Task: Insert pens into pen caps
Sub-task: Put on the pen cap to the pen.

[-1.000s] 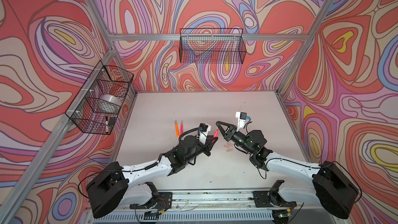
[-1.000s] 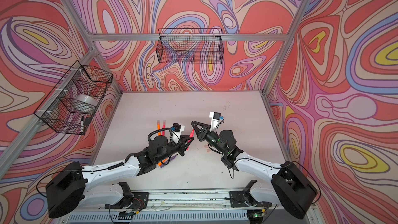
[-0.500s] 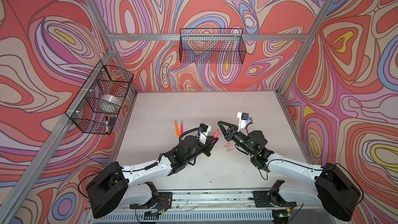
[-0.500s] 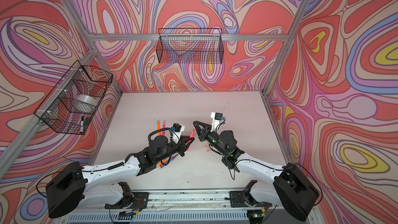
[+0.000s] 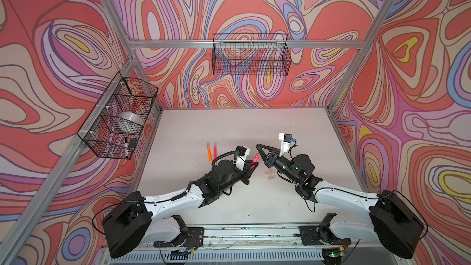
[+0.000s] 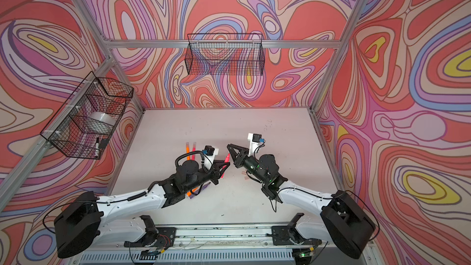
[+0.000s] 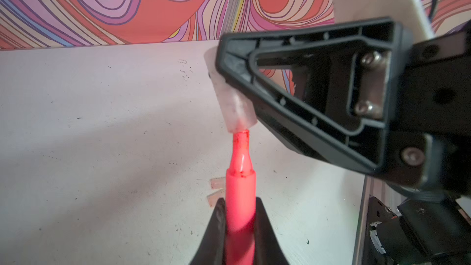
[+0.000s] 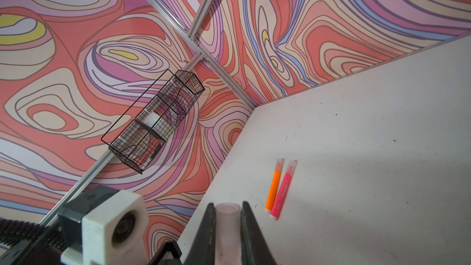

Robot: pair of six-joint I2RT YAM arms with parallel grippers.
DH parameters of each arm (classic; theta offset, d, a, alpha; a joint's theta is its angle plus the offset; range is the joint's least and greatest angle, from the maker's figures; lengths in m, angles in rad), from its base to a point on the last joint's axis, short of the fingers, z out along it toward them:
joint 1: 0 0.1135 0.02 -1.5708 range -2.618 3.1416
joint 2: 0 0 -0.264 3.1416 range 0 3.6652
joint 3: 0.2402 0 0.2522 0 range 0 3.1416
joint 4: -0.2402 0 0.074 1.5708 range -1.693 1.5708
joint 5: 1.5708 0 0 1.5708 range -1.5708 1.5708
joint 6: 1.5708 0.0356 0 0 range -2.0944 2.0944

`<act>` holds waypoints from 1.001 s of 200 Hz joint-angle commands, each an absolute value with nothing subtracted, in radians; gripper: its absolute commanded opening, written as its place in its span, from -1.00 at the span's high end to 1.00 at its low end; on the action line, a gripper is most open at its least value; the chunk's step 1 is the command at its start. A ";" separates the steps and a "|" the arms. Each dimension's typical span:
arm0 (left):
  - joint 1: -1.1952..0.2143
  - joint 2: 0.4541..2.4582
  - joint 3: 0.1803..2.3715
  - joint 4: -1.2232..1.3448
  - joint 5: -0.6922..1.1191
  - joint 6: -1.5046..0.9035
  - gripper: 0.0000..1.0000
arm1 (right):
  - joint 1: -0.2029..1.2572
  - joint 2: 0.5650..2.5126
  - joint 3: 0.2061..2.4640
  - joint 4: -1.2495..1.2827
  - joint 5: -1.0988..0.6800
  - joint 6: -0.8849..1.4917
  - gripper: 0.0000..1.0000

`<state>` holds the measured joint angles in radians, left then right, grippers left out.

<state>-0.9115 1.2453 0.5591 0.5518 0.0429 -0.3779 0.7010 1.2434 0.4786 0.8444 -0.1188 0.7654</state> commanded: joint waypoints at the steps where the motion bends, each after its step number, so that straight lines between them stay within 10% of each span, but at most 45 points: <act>1: -0.908 1.235 0.587 0.564 0.025 -0.400 1.00 | 0.713 1.265 0.464 0.898 -0.134 0.781 1.00; 128: -0.790 1.180 0.572 0.642 0.114 -0.479 1.00 | 0.761 1.325 0.462 0.960 -0.126 0.783 1.00; 200: -0.794 1.138 0.525 0.659 0.064 -0.265 1.00 | 0.767 1.178 0.497 0.757 -0.067 0.722 -0.15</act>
<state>-0.7940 1.1633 0.5549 0.5762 0.1040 -0.3809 0.7631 1.2716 0.4713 0.8780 -0.0933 0.7631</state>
